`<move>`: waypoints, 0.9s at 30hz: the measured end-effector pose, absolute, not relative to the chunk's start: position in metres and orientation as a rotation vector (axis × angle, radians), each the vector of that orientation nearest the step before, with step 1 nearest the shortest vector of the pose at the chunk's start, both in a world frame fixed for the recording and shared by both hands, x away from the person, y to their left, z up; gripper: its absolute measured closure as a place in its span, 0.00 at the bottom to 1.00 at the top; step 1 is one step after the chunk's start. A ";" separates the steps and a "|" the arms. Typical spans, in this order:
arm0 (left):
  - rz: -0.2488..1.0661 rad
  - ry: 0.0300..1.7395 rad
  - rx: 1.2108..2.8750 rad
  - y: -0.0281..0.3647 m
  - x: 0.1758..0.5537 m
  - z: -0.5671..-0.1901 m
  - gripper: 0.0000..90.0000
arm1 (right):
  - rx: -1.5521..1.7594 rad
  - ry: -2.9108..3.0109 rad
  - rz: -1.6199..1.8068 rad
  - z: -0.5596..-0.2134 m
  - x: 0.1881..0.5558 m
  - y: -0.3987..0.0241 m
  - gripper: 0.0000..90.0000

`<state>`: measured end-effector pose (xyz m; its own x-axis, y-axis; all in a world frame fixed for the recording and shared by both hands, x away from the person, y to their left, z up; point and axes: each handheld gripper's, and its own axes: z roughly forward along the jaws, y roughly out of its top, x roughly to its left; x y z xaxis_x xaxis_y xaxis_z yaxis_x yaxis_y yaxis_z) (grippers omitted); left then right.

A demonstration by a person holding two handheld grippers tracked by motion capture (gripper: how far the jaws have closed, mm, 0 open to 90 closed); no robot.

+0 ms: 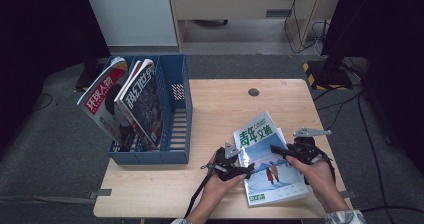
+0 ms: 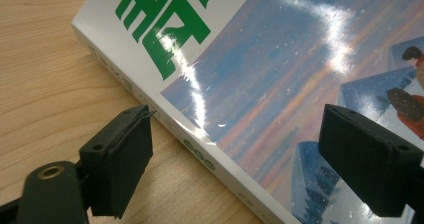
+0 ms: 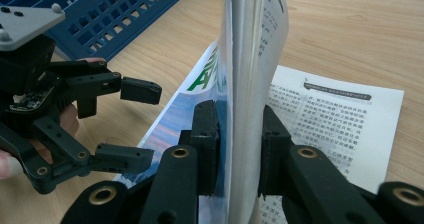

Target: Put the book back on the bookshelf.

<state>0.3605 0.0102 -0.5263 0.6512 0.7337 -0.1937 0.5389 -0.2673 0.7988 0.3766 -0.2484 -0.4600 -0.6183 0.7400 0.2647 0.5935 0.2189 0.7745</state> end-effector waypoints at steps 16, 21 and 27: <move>0.235 1.000 1.929 0.010 0.362 -0.526 0.15 | 1.256 2.279 1.373 -0.450 0.375 -0.249 0.84; 0.201 1.001 1.935 0.008 0.362 -0.528 0.13 | 1.243 2.272 1.384 -0.446 0.374 -0.250 0.84; 0.154 0.993 1.927 0.008 0.364 -0.529 0.12 | 1.234 2.264 1.393 -0.443 0.374 -0.250 0.84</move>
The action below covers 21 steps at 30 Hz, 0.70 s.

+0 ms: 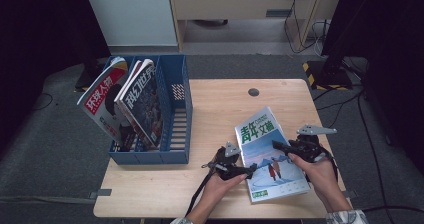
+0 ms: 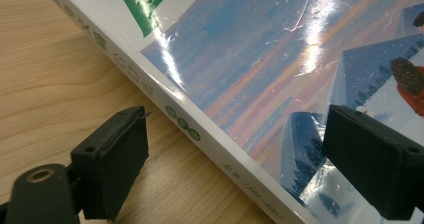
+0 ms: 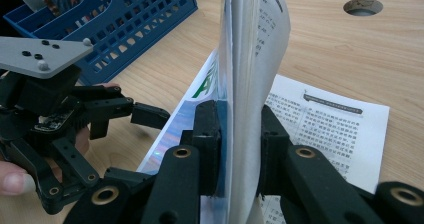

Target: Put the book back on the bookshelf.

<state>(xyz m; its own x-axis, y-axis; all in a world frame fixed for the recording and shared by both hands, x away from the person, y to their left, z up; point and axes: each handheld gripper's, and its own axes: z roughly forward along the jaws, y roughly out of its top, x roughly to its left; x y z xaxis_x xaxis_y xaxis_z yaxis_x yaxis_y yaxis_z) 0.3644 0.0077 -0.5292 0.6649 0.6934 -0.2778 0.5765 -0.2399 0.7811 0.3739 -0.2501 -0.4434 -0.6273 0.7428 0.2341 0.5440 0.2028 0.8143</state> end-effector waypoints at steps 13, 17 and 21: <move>0.042 0.972 1.908 0.005 0.369 -0.537 0.08 | 1.221 2.249 1.400 -0.441 0.373 -0.250 0.85; 0.005 0.980 1.900 0.006 0.371 -0.538 0.08 | 1.216 2.249 1.402 -0.440 0.373 -0.249 0.85; -0.034 0.975 1.894 0.005 0.374 -0.539 0.08 | 1.199 2.248 1.409 -0.439 0.372 -0.249 0.85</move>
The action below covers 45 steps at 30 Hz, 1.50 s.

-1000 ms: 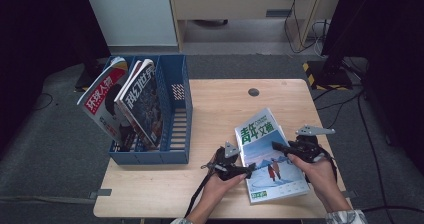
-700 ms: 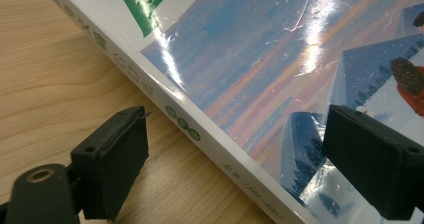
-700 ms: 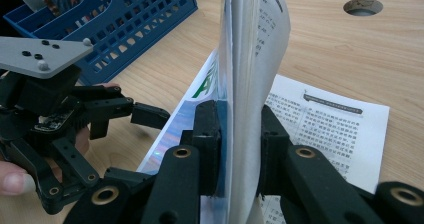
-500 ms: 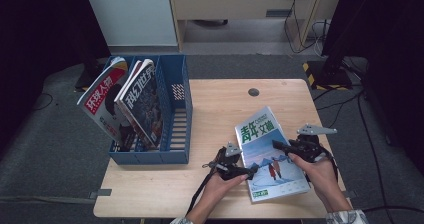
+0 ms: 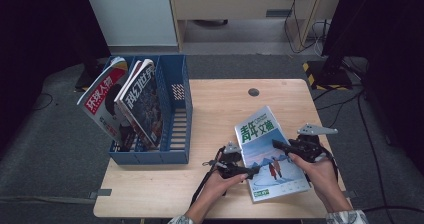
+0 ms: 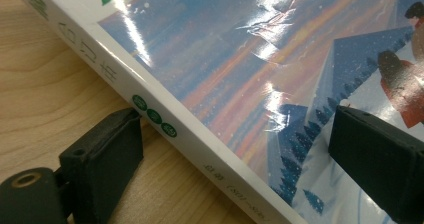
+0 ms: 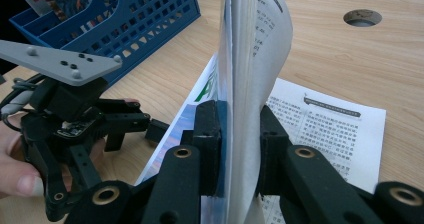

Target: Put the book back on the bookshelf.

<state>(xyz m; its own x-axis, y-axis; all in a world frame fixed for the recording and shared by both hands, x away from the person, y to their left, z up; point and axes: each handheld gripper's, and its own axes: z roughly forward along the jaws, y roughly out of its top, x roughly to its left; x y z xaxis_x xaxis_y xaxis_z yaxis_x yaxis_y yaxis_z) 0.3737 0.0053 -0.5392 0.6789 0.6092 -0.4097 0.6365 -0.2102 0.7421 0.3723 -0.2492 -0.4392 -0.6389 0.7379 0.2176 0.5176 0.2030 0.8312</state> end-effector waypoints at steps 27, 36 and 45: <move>-0.032 1.013 1.887 0.003 0.376 -0.538 0.23 | 1.241 2.253 1.318 -0.473 0.386 -0.263 0.76; -0.004 1.008 1.913 0.001 0.375 -0.537 0.23 | 1.309 2.296 1.098 -0.502 0.396 -0.266 0.53; 0.023 1.013 1.930 -0.001 0.373 -0.536 0.22 | 1.362 2.322 0.970 -0.515 0.400 -0.269 0.15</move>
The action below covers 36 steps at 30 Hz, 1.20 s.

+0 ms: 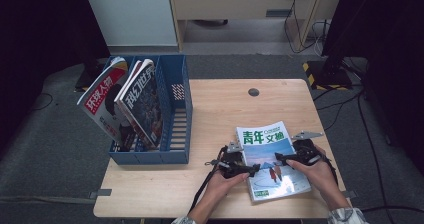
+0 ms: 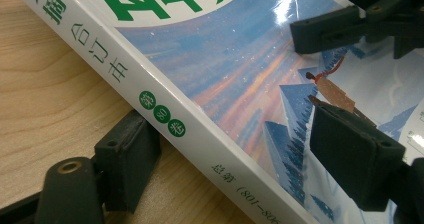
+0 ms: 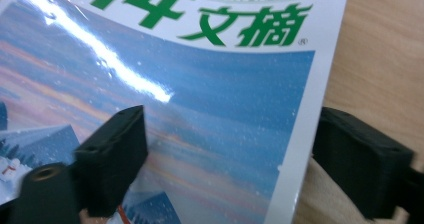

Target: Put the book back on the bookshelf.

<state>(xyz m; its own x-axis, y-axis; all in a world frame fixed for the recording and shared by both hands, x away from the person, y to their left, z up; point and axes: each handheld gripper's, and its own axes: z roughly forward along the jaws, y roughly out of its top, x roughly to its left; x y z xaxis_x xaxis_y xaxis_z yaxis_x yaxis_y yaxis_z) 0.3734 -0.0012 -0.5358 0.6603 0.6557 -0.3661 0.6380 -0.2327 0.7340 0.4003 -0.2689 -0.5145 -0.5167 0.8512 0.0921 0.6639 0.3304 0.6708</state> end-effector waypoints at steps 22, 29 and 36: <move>-0.010 1.037 1.916 0.000 0.376 -0.533 0.23 | 1.487 2.448 1.002 -0.518 0.393 -0.275 0.15; -0.010 1.055 1.882 0.006 0.378 -0.524 0.24 | 1.441 2.521 1.060 -0.517 0.389 -0.261 0.22; 0.005 1.089 1.869 0.015 0.382 -0.520 0.24 | 1.409 2.542 1.108 -0.518 0.386 -0.251 0.26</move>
<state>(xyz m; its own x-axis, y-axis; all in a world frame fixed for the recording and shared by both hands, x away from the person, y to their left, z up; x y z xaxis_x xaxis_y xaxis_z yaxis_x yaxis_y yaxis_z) 0.3822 0.0151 -0.5203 0.6052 0.6795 -0.4147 0.6759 -0.1635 0.7186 0.3859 -0.2512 -0.5183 -0.5891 0.7514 0.2972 0.7292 0.3358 0.5963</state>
